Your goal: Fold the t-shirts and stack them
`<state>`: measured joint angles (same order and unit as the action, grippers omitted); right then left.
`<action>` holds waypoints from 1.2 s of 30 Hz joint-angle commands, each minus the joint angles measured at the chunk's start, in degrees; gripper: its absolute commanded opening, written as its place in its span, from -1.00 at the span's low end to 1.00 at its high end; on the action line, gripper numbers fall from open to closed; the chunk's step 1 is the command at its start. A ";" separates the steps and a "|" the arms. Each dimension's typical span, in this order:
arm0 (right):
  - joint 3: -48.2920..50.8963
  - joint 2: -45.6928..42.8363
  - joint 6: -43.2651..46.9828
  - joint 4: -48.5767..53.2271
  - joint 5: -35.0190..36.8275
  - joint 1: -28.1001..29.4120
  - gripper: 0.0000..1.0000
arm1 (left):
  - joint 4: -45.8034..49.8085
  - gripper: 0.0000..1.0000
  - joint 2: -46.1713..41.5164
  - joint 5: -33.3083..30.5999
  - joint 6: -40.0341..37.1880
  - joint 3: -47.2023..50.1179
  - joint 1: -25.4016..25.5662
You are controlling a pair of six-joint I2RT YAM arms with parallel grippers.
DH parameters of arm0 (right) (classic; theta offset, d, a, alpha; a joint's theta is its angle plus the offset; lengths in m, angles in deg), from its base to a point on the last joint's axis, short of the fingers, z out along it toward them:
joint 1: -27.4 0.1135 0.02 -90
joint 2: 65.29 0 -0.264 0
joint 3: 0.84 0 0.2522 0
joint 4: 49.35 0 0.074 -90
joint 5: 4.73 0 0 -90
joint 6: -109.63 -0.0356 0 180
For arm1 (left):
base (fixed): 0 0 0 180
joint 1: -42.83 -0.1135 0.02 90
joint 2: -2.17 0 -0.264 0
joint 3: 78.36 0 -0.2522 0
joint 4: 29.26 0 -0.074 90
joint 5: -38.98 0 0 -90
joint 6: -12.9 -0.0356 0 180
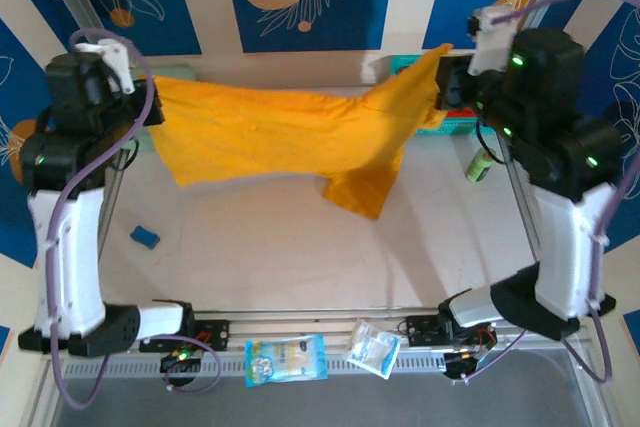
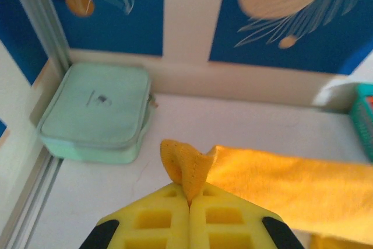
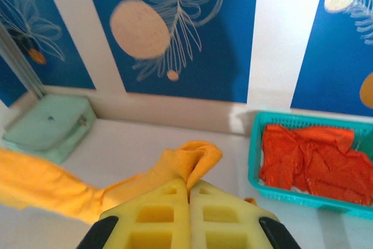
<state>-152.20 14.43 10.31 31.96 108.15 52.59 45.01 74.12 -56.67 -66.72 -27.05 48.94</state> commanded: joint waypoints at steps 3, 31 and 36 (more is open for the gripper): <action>-9.56 -3.96 -0.29 4.36 -3.94 2.55 -1.00 | 1.36 -1.00 -8.49 4.17 -3.64 -4.92 -0.48; -7.59 -6.38 13.23 -3.40 8.36 5.04 -1.00 | -4.98 -1.00 -13.94 -7.46 -9.77 -3.80 -0.48; 9.26 -3.02 19.95 -13.91 9.98 1.57 -1.00 | -14.66 -1.00 -13.00 -9.33 -10.56 12.54 -0.49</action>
<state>-148.64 8.31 24.38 25.73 113.83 56.09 37.36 59.52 -63.14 -75.51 -21.18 48.94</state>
